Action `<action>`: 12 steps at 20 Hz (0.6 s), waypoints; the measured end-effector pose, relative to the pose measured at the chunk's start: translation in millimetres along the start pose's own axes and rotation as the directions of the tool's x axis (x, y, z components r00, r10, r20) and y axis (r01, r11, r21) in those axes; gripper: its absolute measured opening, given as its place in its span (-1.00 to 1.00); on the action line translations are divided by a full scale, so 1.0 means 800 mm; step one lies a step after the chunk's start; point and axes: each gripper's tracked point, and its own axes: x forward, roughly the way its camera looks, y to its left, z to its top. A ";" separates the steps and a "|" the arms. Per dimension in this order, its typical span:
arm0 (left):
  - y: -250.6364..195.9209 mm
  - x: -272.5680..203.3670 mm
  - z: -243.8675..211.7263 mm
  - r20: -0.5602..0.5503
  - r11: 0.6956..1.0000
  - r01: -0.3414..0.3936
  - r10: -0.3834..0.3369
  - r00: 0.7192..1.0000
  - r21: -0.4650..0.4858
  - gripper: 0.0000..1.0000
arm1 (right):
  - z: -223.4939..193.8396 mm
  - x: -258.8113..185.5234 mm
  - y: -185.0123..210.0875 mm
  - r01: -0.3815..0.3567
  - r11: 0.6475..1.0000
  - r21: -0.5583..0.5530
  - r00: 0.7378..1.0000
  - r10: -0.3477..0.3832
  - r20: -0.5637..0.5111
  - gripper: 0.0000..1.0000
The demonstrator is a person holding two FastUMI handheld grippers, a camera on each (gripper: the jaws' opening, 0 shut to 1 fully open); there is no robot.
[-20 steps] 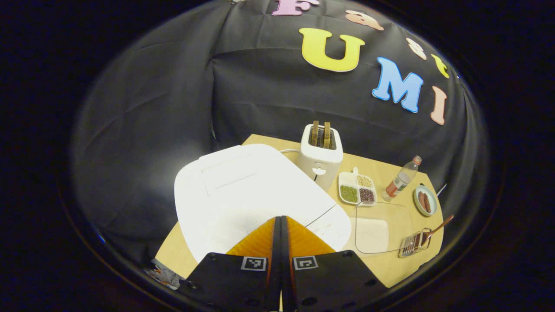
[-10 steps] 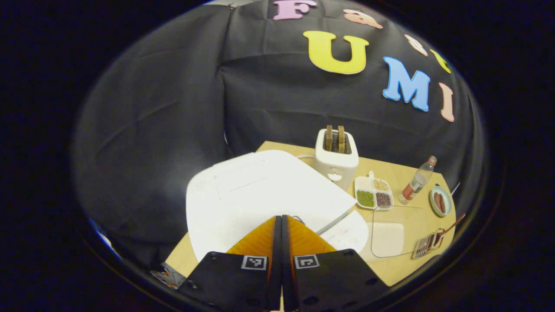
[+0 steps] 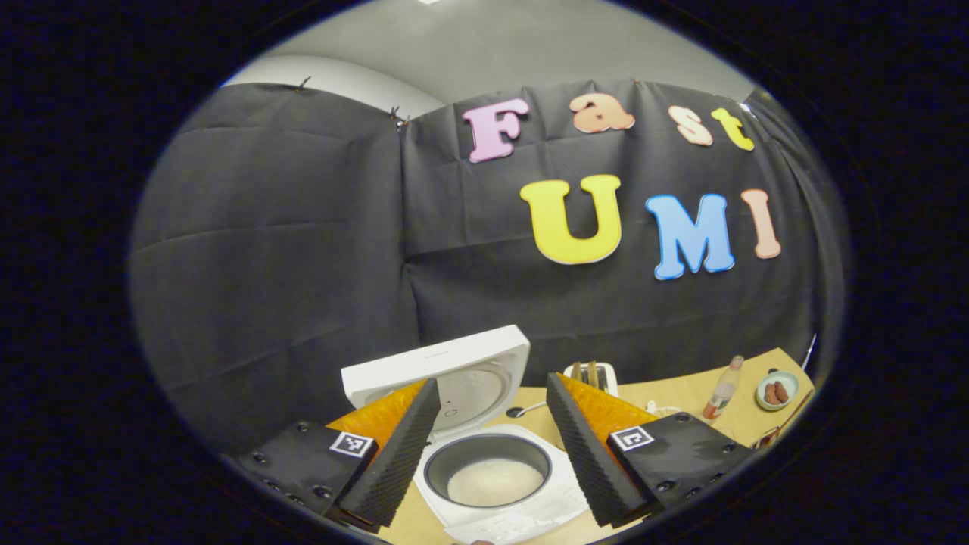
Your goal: Close the left gripper, press the button to open the rice cooker; take a wooden spoon from the chopstick holder with the right hand, scoop a spoonful of rice and pour it into the rice cooker, then put the wooden spoon back into the chopstick holder.
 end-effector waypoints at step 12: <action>-0.133 -0.128 0.028 0.136 0.973 0.203 -0.187 0.973 -0.110 0.96 | -0.031 0.013 -0.039 0.075 0.994 0.078 0.995 -0.071 -0.064 0.98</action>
